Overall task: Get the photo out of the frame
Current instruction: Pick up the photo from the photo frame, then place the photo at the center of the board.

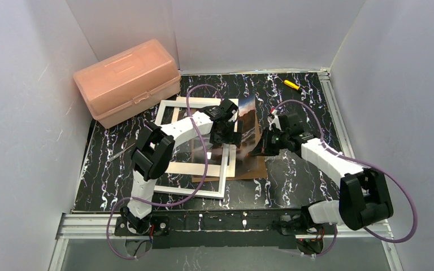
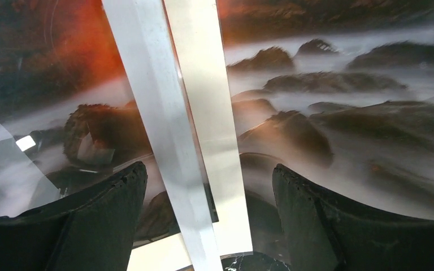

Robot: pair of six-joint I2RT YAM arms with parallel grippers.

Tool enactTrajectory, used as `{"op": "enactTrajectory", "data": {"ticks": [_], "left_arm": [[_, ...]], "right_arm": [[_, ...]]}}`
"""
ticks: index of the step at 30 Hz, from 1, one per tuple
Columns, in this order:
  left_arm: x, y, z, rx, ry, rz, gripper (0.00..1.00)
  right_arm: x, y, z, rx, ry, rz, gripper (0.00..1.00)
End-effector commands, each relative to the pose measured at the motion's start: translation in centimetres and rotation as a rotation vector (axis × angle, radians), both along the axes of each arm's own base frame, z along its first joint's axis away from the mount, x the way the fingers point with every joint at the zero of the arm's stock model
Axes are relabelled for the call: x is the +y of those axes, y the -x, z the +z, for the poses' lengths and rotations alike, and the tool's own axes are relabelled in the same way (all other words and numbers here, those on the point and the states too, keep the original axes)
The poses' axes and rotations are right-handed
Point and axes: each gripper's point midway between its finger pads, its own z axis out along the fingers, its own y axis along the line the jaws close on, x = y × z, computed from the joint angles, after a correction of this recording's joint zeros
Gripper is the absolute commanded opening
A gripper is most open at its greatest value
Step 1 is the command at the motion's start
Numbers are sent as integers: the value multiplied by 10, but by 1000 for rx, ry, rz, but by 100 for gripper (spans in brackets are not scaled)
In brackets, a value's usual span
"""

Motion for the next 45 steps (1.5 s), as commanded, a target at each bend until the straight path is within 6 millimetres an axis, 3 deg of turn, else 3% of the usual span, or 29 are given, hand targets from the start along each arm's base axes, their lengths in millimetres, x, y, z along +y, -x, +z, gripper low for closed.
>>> {"op": "enactTrajectory", "data": {"ticks": [1,8,13,20,30,33,40,45], "left_arm": [[3,0,14,-19,-17,-7,79],[9,-1,26,-55,-25,8,80],[11,0,34,-67,-19,12,80],[26,5,55,-117,-20,33,81],[40,23,79,-134,100,80,82],[42,32,77,-127,146,94,82],[34,43,60,-61,185,67,78],[14,39,37,17,204,40,68]], "right_arm": [[-35,-15,20,-92,222,-45,1],[-134,-34,39,-162,703,-282,1],[-174,-43,76,-252,860,-463,1],[-217,-44,102,-291,1088,-595,1],[-235,-43,120,-285,1212,-655,1],[-233,-42,123,-288,1190,-647,1],[-231,-34,142,-327,1126,-644,1],[-240,-28,130,-249,1244,-609,3]]}}
